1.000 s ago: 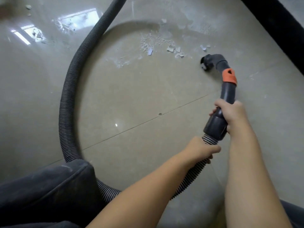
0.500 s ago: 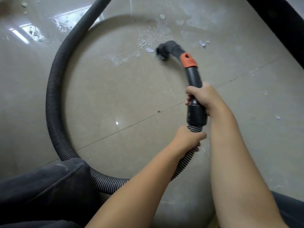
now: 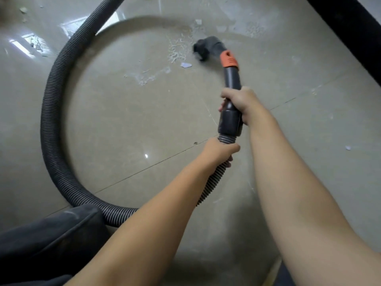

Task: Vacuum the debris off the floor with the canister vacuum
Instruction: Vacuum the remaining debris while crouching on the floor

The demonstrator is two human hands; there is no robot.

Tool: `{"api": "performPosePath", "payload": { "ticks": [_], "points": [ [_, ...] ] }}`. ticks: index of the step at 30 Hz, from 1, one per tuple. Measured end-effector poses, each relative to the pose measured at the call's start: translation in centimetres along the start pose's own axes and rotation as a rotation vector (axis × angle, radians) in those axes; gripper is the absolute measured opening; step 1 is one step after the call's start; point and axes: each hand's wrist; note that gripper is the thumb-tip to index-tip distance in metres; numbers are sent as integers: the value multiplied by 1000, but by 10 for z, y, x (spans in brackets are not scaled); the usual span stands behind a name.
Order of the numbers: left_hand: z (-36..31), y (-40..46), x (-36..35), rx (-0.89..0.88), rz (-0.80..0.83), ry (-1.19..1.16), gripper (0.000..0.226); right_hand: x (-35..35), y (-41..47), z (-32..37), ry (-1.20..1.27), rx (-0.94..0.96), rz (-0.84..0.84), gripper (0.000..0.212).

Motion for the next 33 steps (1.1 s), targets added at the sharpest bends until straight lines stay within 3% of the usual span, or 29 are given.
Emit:
{"api": "performPosePath", "payload": {
  "ticks": [3, 7, 9, 11, 17, 19, 22, 24, 30, 33],
  "points": [
    [10, -4, -6, 28, 39, -12, 14, 4, -6, -13, 24, 14, 31, 13],
    [0, 3, -8, 12, 88, 88, 9, 33, -1, -37, 261, -59, -360, 13],
    [-7, 3, -4, -5, 94, 103, 11, 35, 5, -37, 272, -100, -429, 19],
    [-6, -1, 2, -6, 68, 46, 8, 18, 7, -26, 223, -63, -331, 12],
    [17, -7, 25, 2, -103, -174, 8, -48, -3, 7, -118, 75, 210, 17],
    [16, -8, 31, -5, -98, -178, 8, -53, -4, 10, -136, 86, 207, 16],
    [6, -9, 36, -3, -53, -148, 12, -45, -1, 7, 2, 57, -23, 12],
    [3, -8, 38, 4, -46, -148, 11, -43, 3, 8, 49, 28, -85, 14],
    [16, -13, 39, -9, -178, -321, 9, -81, -9, 28, -303, 106, 307, 11],
    [13, -13, 41, -9, -167, -291, 9, -75, -8, 23, -241, 110, 217, 10]
  ]
}}
Point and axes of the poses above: each hand's wrist, its own y-axis towards the middle knuckle, its own x-axis out of the back of the hand, z = x × y, and after that the axes turned 11 degrees about -y, right-handed
